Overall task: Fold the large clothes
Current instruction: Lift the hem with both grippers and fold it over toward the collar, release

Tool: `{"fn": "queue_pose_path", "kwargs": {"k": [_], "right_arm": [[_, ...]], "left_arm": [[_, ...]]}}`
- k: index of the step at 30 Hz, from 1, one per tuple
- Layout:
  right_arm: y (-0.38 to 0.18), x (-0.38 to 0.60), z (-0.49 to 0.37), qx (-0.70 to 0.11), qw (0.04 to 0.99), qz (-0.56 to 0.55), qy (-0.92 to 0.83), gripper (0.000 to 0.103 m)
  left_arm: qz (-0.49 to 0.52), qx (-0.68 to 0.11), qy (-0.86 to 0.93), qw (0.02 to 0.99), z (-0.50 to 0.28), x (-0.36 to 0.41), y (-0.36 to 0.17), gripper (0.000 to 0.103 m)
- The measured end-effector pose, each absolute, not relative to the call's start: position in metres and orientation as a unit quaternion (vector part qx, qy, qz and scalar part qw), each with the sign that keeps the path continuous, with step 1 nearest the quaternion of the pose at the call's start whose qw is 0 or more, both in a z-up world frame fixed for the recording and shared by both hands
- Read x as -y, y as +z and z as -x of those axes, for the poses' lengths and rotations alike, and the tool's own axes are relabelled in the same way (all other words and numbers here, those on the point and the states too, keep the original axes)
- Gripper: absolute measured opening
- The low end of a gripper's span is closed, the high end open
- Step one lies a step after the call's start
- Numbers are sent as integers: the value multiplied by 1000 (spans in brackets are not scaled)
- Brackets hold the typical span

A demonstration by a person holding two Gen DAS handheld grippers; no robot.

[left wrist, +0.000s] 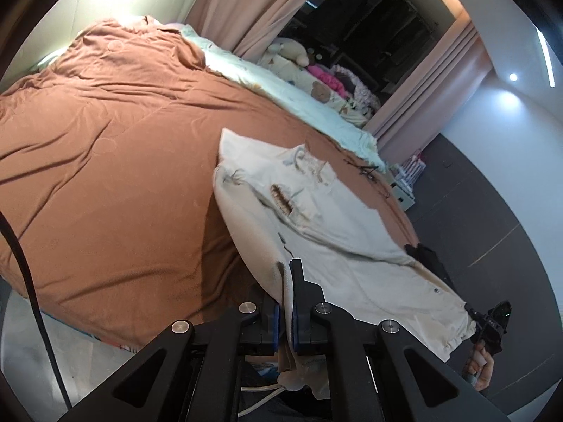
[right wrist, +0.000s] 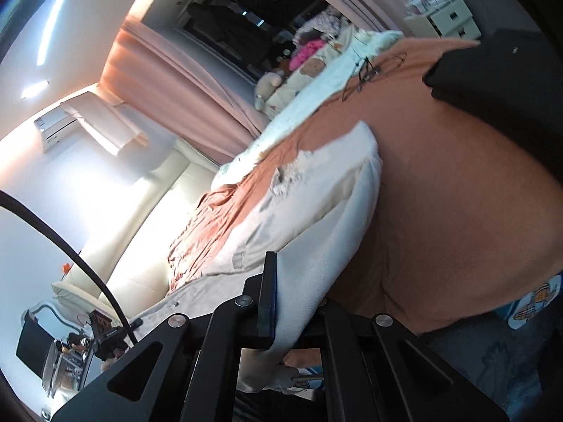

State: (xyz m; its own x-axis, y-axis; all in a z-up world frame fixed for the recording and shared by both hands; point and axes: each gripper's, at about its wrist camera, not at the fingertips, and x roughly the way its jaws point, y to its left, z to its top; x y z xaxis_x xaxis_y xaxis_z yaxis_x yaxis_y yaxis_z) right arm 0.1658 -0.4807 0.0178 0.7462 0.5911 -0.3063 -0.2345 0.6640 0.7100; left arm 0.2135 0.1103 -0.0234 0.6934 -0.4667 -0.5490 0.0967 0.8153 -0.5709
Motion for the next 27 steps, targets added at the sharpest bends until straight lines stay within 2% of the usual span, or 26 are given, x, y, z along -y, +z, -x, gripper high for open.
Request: {"fn": "queue_pose_path", "kwargs": {"k": [6,13,19,27], "right_arm": [[8,497,-123,-259,876,-326,244,0],[15,497,-129,-259,882,-311,241,0],[38,496,-148,-251,894,-288,234,0],[71,487,-212,-227,909,-269,224,0]], "left_arm": [[252,-339,-158,892,-162,-114,2,4],[259,-328,-157,895,-145,-117,7,4],[252,-314,-154,902,-169,-116,23,4],[233,-296,-142,915,-243,-110,55,4]]}}
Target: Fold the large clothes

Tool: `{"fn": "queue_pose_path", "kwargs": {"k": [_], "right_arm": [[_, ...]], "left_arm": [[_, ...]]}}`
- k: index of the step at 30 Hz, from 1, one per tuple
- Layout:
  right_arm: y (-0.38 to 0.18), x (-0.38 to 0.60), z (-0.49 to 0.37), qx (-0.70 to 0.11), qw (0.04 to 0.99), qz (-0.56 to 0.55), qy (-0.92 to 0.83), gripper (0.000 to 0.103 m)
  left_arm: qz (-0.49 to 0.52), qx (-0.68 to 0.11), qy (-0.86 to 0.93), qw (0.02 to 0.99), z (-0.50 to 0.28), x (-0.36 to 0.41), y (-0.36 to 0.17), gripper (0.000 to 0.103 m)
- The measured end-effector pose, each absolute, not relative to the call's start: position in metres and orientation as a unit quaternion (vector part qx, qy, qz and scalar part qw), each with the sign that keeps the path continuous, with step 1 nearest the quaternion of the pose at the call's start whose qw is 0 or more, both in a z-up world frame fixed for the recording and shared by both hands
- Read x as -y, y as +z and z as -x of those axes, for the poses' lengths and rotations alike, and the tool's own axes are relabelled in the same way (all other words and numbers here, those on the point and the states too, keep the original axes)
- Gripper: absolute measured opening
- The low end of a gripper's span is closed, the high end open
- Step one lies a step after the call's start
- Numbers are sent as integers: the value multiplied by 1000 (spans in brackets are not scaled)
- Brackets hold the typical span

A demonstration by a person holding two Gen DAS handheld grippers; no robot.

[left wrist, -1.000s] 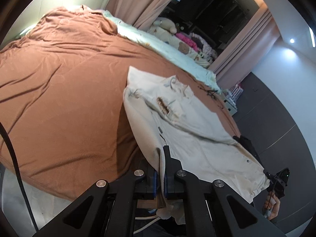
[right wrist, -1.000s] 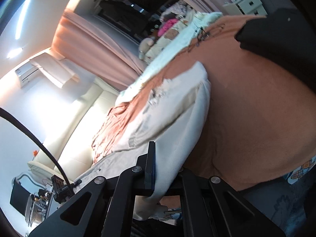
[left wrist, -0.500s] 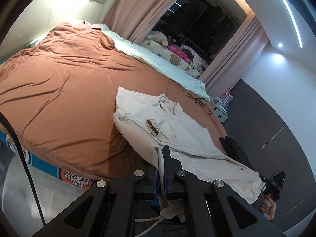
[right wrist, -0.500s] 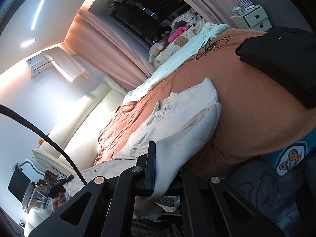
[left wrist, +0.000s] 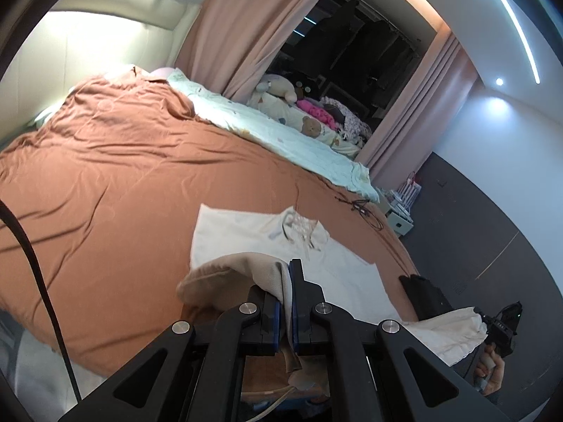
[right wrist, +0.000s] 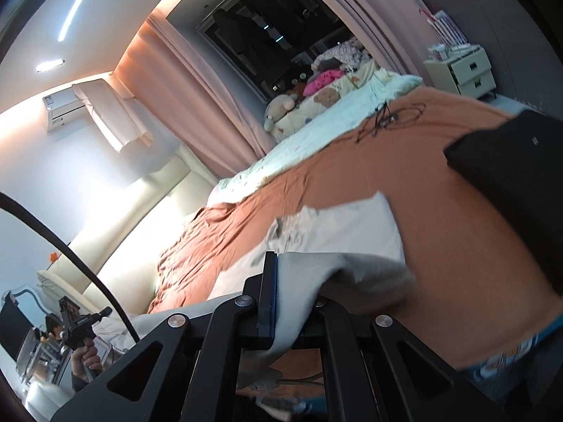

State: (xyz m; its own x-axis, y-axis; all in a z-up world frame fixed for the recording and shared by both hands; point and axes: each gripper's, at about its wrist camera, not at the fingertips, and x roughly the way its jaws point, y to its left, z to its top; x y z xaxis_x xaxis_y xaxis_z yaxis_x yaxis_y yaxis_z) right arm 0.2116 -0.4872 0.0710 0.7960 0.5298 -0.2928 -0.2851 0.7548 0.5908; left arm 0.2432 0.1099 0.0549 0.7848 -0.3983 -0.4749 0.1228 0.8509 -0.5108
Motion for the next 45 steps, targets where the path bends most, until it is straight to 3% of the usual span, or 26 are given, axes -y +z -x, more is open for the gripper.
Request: {"fn": "queue_pose_path", "kwargs": {"k": [8,16,37,39,40,41,42,43,45], "right_arm": [[85,464,-294,-235,918,-249,203,0],[83,434,-360,-259,918,-241,180,0],[38,371,-515,-394,886,-222,103,2],[34,365,-526,-410,881,-222,84,10],[36,365,-530,-411,881,-223,74,38],[39,365,-531,-408,881,-227,72,89],[43,365,-530,-400,884,-232,75,103],[49,365,-528,-389,889,-231,73,103],[61,365,-525,-385,892,-227,73,103]], "left_arm": [[224,-300,-132,918,-326,-109,67,4],[223,-329,-113,911,-403,-108,43,4],[187,-461,-59,865,-567,-88,-99,7],[182,-484,-55,854,-578,-86,-115,19],[184,-490,-56,850,-581,-86,-120,26],[188,-492,-61,848,-584,-86,-124,41],[196,-490,-68,847,-585,-87,-126,53],[199,-489,-71,847,-585,-87,-126,61],[187,-481,-60,854,-582,-86,-122,92]]}}
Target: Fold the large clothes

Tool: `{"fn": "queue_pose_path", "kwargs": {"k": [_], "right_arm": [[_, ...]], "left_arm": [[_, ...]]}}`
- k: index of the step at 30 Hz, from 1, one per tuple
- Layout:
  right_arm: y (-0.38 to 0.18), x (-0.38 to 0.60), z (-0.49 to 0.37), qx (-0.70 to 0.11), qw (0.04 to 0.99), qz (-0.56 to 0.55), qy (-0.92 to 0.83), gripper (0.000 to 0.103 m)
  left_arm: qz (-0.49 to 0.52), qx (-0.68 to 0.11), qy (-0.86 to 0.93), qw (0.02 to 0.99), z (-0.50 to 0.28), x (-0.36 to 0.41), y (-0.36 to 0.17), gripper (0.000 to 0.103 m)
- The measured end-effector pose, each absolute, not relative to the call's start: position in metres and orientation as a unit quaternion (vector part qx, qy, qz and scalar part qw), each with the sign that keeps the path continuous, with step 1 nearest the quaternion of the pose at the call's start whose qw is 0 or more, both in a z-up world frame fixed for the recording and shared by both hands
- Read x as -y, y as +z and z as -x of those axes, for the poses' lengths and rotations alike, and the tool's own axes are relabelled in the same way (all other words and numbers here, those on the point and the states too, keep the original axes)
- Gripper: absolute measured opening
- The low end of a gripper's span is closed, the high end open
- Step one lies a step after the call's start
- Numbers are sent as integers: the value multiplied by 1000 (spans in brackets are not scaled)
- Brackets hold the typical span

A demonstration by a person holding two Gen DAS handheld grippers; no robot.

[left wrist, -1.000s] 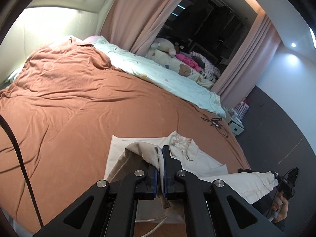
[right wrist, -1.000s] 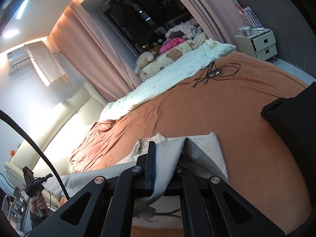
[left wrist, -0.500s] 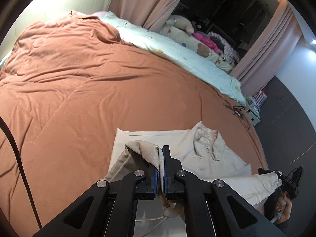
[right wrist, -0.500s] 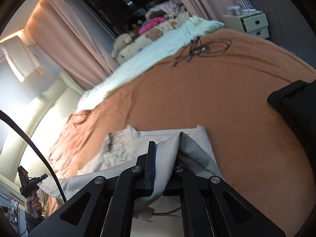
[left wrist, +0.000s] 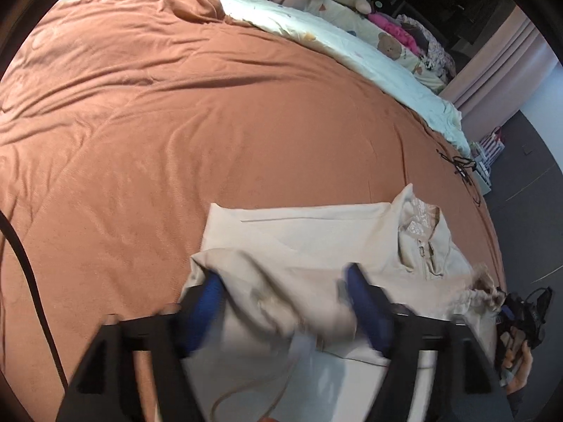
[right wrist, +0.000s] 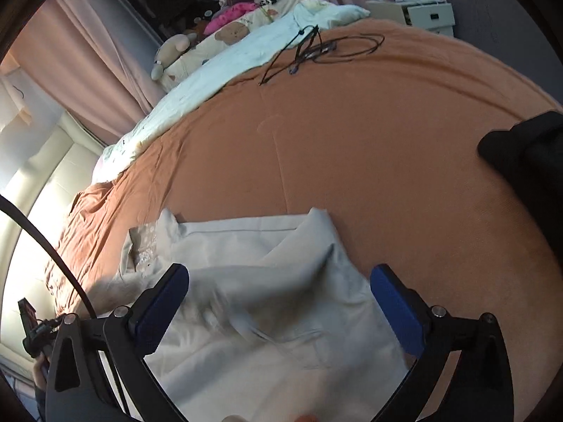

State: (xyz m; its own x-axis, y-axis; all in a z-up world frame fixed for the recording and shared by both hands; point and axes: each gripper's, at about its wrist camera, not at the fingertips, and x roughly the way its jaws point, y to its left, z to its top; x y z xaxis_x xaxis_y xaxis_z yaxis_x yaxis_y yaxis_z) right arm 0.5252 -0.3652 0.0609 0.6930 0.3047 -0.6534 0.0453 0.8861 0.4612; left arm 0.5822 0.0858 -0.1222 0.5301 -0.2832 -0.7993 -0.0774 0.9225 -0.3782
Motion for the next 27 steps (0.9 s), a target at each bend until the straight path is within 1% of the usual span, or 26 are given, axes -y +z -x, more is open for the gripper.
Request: {"fn": "queue_pose_path", "kwargs": {"k": [1,3,7,10,11,12,15,17,19,20,27], "right_arm": [[66,365,-523,-385,891,-228,77,103],[76,361,-522,-394,893,-205,71,103],[93,340,-516,-405,903,-129,67,103],[96,322,-517,-411,906,-76,65,103],[94,316,-519,-413,906,-67,68,103],[92,310,-522,-416,905,-52,70,103],[87,296,-535,-426,902,-10,69,100],[79,288,-547,-435,898,21,66,91],[69,284,-565,-449,890,50,61,85],[65,282,-575,-455,886,65,56,84],[43,264,-624,-475,870,118,56,83]], "left_arm": [[177,-474,-51,861,-580,-84,-119,94],[156,-468,-42,869,-575,-83,-112,94],[113,-477,-36,871,-569,-79,-107,94],[73,-491,-40,867,-566,-72,-112,92],[66,-493,-42,866,-567,-70,-114,89],[55,-497,-43,865,-568,-67,-117,83],[28,-511,-44,858,-577,-62,-127,72],[11,-519,-45,853,-585,-58,-136,68],[-14,-524,-46,850,-595,-52,-144,68],[-26,-524,-48,850,-600,-49,-147,68],[-94,-541,-73,833,-635,-26,-175,63]]}}
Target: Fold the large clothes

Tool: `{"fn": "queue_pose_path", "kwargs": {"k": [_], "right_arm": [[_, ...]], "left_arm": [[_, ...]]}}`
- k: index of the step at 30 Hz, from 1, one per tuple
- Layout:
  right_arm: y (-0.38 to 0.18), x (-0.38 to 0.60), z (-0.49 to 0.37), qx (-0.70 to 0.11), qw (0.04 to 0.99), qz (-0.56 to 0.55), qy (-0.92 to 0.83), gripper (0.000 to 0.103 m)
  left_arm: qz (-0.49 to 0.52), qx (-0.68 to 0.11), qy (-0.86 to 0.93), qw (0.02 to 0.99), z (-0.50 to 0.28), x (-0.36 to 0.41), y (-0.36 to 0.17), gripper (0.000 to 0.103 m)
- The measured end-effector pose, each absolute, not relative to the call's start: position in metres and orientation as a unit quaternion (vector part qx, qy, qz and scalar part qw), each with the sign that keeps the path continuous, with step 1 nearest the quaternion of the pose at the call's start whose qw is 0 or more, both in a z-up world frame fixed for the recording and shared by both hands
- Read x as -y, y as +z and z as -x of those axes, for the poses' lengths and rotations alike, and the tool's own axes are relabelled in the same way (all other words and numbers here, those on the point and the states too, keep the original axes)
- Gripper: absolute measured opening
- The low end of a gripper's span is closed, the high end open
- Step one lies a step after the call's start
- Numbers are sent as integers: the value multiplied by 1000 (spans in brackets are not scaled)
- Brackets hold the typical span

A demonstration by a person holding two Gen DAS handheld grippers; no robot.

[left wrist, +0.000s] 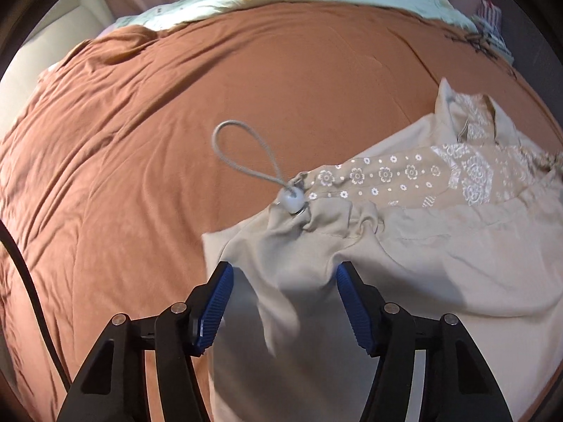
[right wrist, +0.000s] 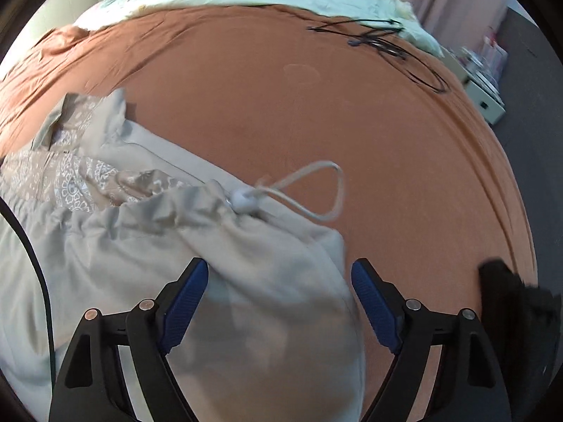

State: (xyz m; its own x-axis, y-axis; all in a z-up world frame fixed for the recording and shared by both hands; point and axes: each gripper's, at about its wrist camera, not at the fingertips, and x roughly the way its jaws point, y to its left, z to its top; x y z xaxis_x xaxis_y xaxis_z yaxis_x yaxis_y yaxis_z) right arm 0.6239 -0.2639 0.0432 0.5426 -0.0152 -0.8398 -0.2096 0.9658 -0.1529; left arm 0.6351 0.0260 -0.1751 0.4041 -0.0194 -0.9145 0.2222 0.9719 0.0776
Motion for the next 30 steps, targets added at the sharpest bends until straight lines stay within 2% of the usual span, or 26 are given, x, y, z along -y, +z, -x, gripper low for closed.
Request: {"fn": "queue_pose_path", "kwargs": {"k": [6,7,8,9,10,13,19,23,30], "right_arm": [[32,235,-639,-473,857,184,93,80],[31,236,-642,-473,857,182,93,66],[30,237,-646,-476,857,172,96,50],[30,241,-646,-476,859,158,104,37],[32,244,-647,-474,862,141,114,25],[39,250,-640,-453,874,134,111,16],[48,266,-628,-427,896,76,95,13],[44,283,-628,-440,894,11,88,12],[14,278,-643,-467,883,31,45,13]], "left_arm": [[-132,-546,-95,822,-652,-8,-194,62],[-133,-543,-97,824,-654,-7,-195,60],[-130,-539,-98,826,-655,-7,-194,49],[-126,-535,-95,830,-656,-7,-193,24],[-132,-533,-78,832,-658,-8,-193,9],[-121,-522,-80,841,-658,-11,-190,6],[-69,-489,-67,867,-651,-28,-170,5],[-44,-489,-62,869,-656,-32,-167,5],[-31,-528,-50,847,-673,-26,-188,7]]}}
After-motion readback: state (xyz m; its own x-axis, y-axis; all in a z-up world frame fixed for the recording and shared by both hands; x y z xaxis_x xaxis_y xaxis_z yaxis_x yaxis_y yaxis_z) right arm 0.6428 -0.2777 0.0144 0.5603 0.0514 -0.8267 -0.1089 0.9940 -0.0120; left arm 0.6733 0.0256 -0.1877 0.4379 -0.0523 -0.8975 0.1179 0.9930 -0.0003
